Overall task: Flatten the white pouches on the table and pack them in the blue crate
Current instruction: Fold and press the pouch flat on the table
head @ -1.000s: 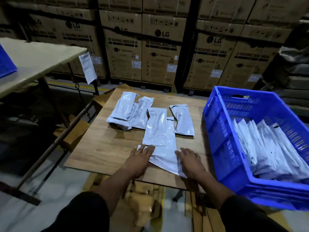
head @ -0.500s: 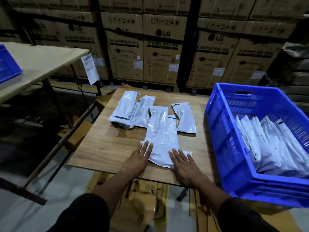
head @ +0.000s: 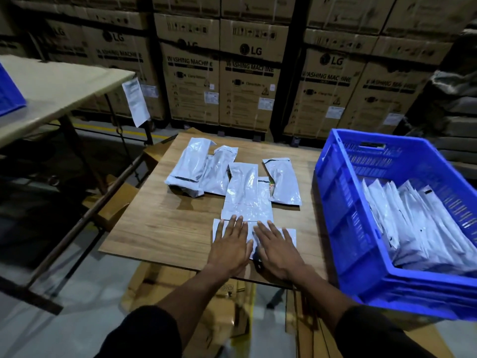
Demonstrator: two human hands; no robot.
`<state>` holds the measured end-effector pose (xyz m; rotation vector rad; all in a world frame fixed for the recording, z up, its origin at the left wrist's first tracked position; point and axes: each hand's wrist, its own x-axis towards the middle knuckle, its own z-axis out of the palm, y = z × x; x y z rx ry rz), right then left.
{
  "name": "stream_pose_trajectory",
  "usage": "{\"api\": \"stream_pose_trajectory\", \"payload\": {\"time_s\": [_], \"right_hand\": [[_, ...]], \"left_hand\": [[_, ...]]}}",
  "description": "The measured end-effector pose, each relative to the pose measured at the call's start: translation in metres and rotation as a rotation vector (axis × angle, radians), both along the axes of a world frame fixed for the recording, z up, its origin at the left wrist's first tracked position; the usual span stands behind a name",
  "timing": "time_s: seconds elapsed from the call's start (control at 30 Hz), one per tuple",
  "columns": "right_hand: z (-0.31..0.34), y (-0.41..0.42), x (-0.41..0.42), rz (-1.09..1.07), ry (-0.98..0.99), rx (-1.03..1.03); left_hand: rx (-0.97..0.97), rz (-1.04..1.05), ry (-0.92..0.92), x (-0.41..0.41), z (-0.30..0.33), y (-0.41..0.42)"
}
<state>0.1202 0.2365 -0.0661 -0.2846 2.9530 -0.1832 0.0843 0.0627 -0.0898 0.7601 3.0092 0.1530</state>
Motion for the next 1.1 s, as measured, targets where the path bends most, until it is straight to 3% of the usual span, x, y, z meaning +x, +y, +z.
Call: {"api": "stream_pose_trajectory", "payload": {"time_s": [0.13, 0.6, 0.87, 0.93, 1.1], "right_hand": [[-0.014, -0.008, 0.001, -0.082, -0.062, -0.044], [-0.032, -0.003, 0.006, -0.087, 0.069, 0.068], [-0.040, -0.007, 0.009, -0.115, 0.056, 0.083], [-0.040, -0.007, 0.007, -0.123, 0.055, 0.085], [-0.028, -0.026, 0.004, -0.109, 0.024, 0.079]], "left_hand": [[-0.020, 0.063, -0.051, -0.004, -0.006, -0.006], [0.029, 0.000, 0.009, -0.018, -0.038, -0.028], [0.007, 0.002, -0.033, -0.017, -0.033, -0.023], [0.000, -0.001, -0.112, -0.018, -0.023, -0.024], [-0.025, -0.079, 0.070, -0.021, -0.009, -0.025]]}}
